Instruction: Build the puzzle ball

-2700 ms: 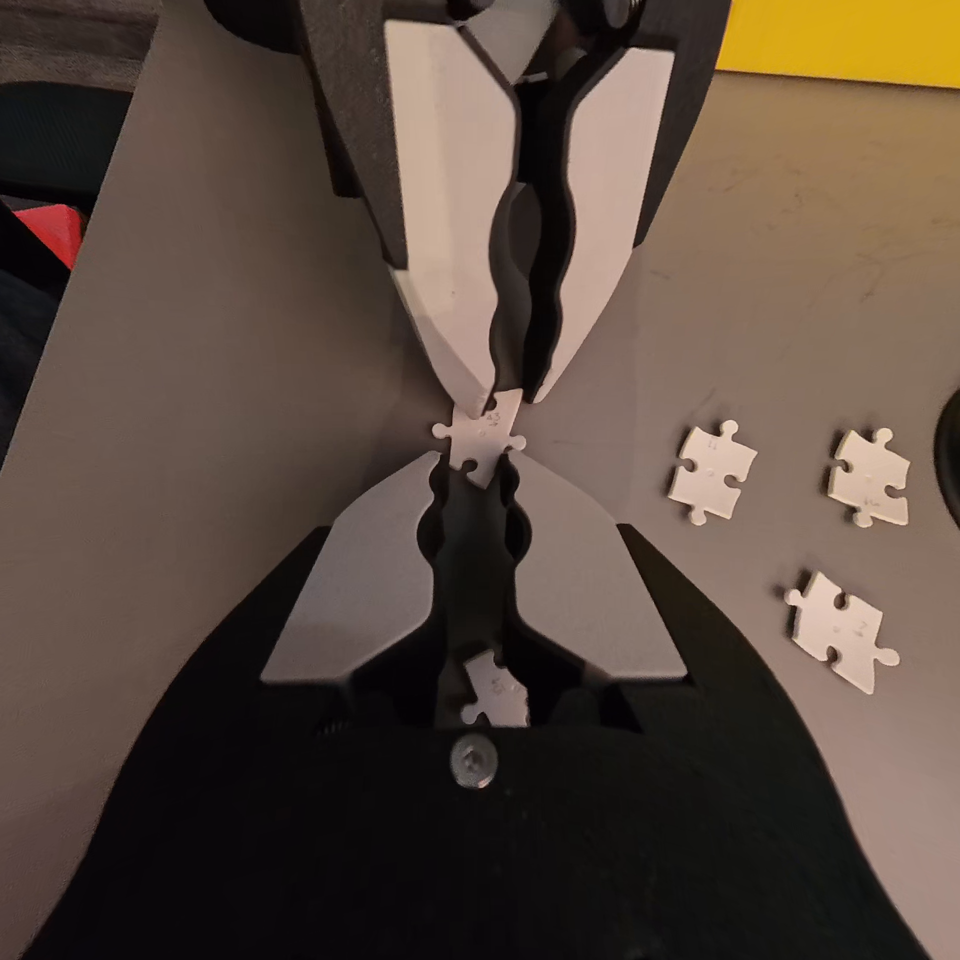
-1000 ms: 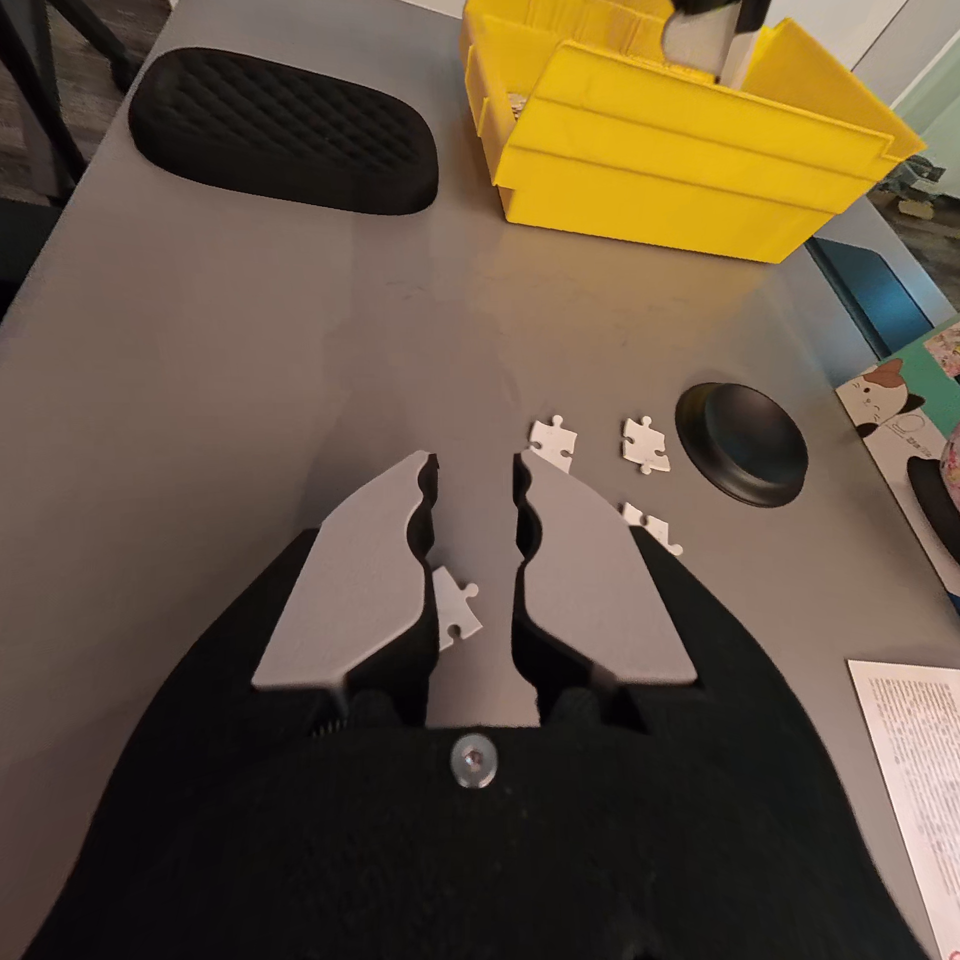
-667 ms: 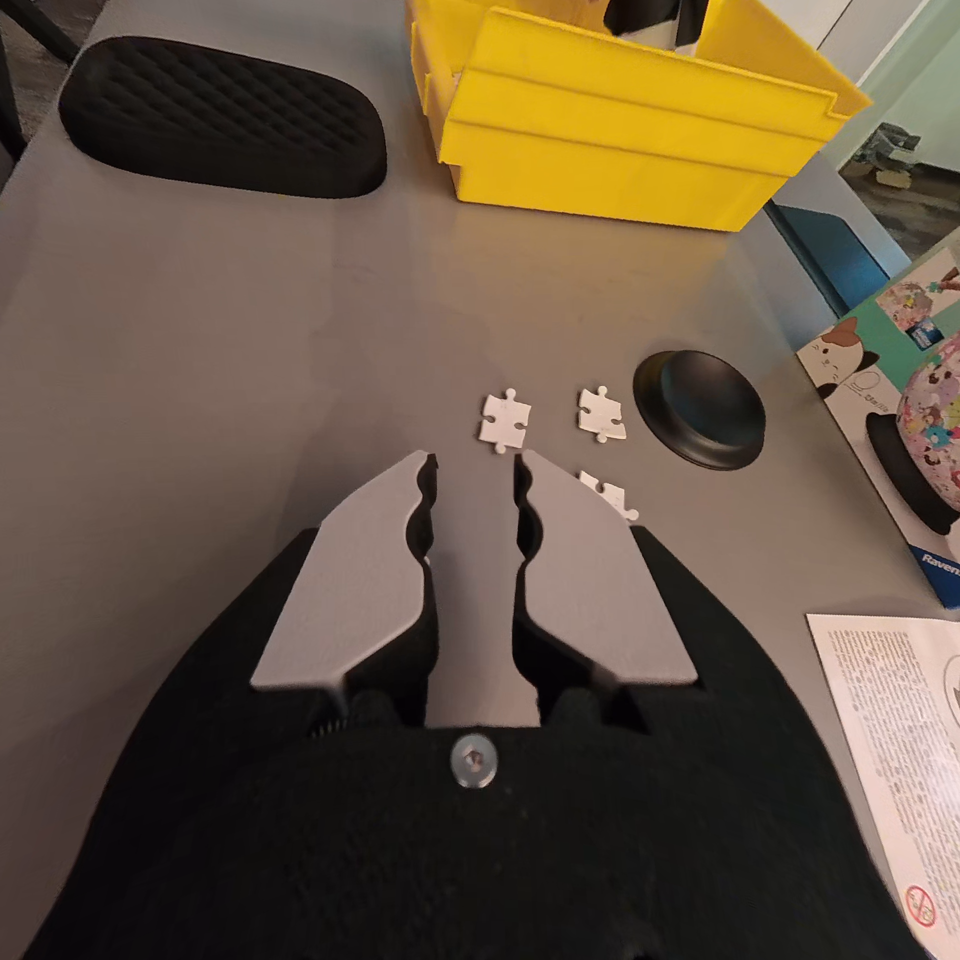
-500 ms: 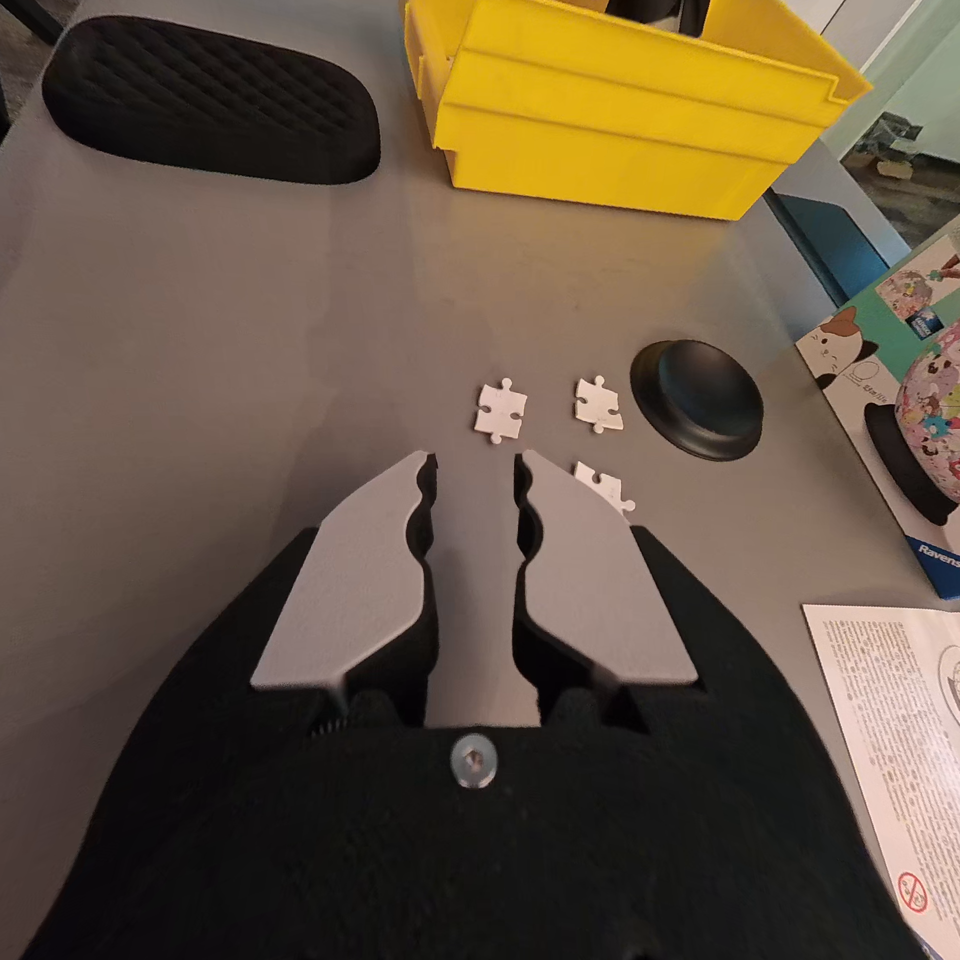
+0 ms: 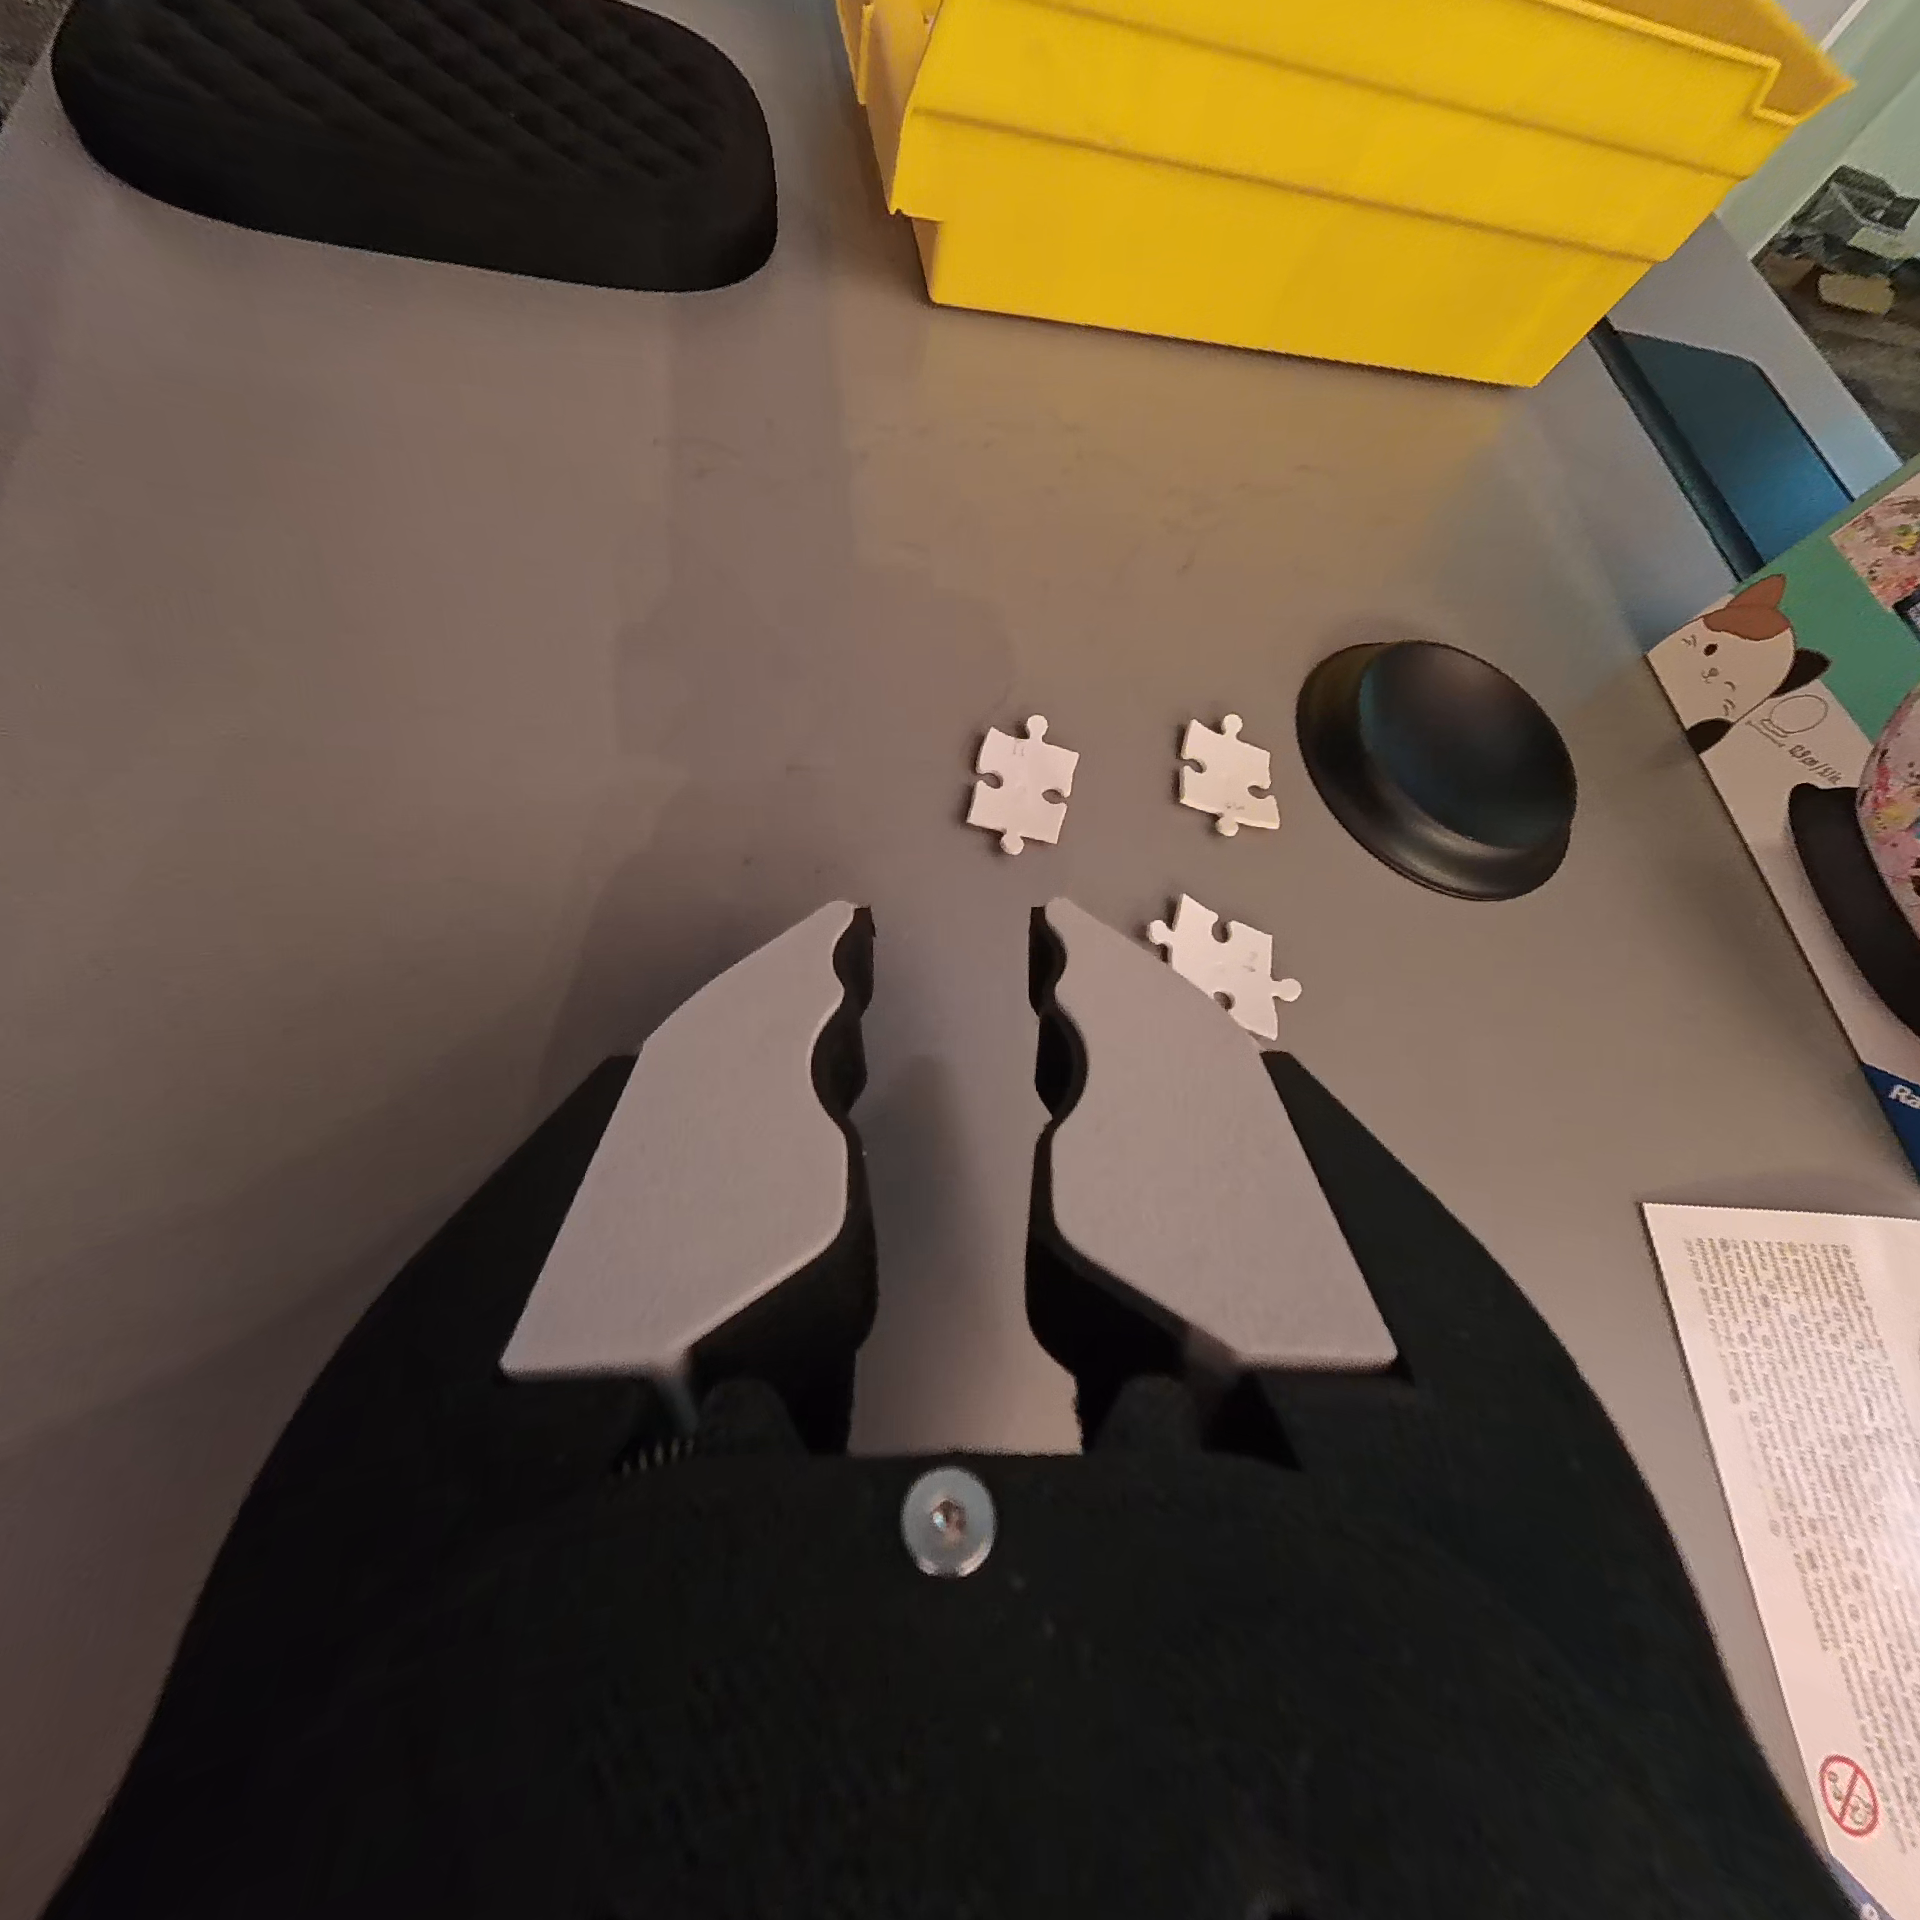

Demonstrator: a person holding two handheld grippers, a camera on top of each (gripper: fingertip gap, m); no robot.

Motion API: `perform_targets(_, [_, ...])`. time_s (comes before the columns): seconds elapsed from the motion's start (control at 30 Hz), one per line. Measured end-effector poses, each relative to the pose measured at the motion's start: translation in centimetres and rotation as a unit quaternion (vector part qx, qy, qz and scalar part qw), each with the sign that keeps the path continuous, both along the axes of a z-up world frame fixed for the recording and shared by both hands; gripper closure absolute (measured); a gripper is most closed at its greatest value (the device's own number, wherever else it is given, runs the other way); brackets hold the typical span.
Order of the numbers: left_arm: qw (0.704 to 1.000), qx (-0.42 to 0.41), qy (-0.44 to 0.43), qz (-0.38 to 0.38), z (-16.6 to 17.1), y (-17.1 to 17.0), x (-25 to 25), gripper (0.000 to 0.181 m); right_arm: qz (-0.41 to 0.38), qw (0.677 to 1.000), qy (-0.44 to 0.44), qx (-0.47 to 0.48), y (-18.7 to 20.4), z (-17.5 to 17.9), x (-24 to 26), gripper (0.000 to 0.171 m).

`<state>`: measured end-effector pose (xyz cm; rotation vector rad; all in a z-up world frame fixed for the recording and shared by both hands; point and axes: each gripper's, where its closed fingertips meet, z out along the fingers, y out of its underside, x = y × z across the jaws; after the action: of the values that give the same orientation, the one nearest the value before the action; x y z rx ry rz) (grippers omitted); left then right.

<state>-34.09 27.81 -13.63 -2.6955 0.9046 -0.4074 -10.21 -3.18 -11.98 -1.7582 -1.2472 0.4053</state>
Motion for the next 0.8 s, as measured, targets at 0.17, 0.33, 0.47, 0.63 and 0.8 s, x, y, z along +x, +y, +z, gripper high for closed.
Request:
perform_targets(0.17, [0.986,0.161,-0.003,-0.05,4.4,0.5,0.0,0.167,0.002,1.0,-0.006,0.002,-0.1,-0.2,0.0,0.141])
perform_targets(0.33, [0.938,0.336,-0.064,-0.059,11.0,-0.1,-0.8,0.159,0.005,1.0,-0.005,0.002,-0.3,-0.2,0.0,0.141])
perform_targets(0.47, [0.907,0.415,-0.051,-0.044,13.1,-0.1,-2.5,0.154,0.01,1.0,-0.009,0.001,-0.5,-0.4,-0.2,0.141])
perform_targets(0.63, [0.862,0.502,-0.056,0.04,15.0,1.1,-4.2,0.148,0.009,1.0,-0.012,0.003,-0.4,-0.5,-0.1,0.141])
perform_targets(0.8, [0.858,0.504,-0.051,0.083,15.4,0.9,-5.1,0.154,0.002,1.0,0.001,-0.001,-0.1,-0.4,0.1,0.142])
